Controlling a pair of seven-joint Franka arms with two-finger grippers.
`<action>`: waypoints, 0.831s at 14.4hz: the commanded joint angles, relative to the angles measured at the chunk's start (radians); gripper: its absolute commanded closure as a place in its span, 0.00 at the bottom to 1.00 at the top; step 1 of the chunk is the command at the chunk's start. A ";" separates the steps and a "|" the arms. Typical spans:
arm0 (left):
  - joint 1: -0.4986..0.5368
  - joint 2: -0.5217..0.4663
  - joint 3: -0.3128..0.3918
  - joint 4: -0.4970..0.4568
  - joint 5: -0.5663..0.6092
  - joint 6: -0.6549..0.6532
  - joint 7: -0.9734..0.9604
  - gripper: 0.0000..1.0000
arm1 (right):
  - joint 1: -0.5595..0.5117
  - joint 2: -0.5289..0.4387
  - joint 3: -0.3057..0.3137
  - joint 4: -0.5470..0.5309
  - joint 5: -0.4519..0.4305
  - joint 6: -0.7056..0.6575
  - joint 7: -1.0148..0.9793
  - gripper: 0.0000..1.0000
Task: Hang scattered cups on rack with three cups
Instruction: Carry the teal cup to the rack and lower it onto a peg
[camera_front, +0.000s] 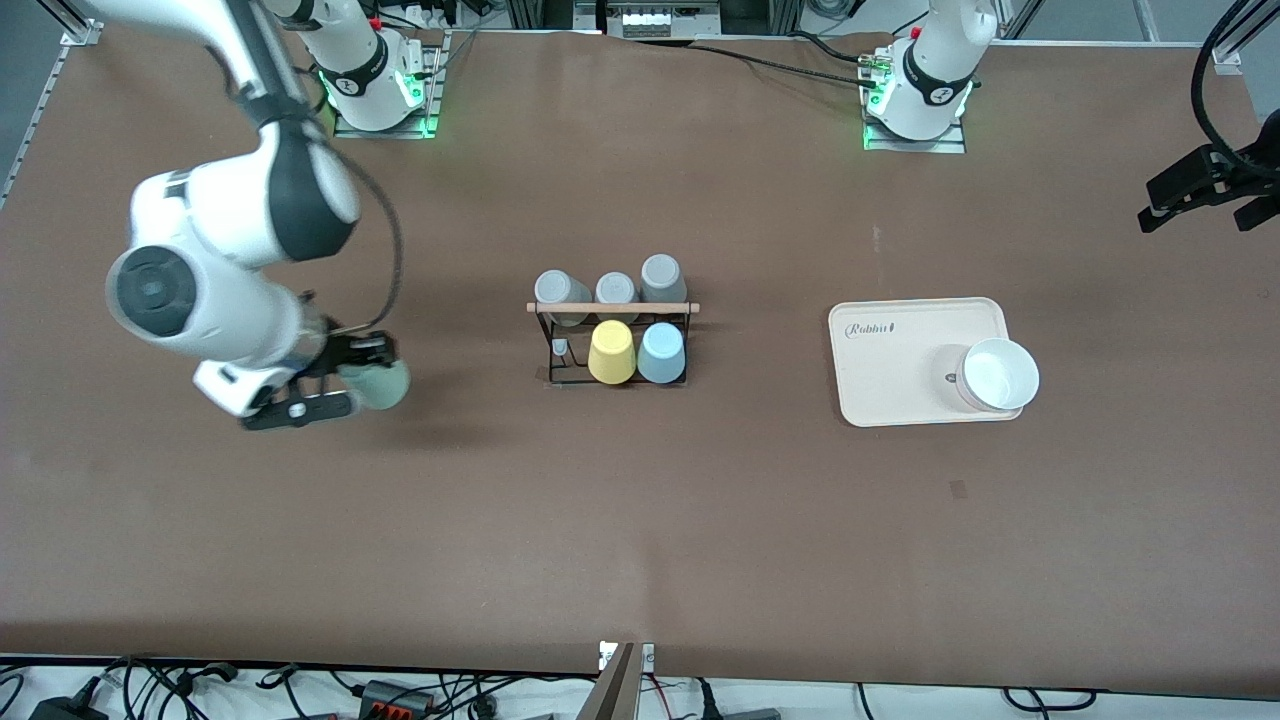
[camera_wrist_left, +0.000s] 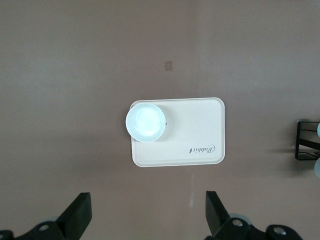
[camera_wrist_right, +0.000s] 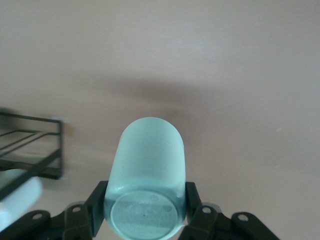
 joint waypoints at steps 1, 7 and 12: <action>-0.005 -0.009 0.002 -0.016 -0.003 0.009 0.004 0.00 | 0.089 0.030 -0.004 0.052 0.033 -0.039 0.155 0.76; -0.006 -0.008 -0.001 -0.016 0.000 0.010 0.002 0.00 | 0.214 0.098 -0.003 0.147 0.119 -0.033 0.493 0.76; -0.005 -0.008 -0.001 -0.017 0.000 0.009 0.002 0.00 | 0.274 0.158 -0.003 0.210 0.118 -0.020 0.619 0.76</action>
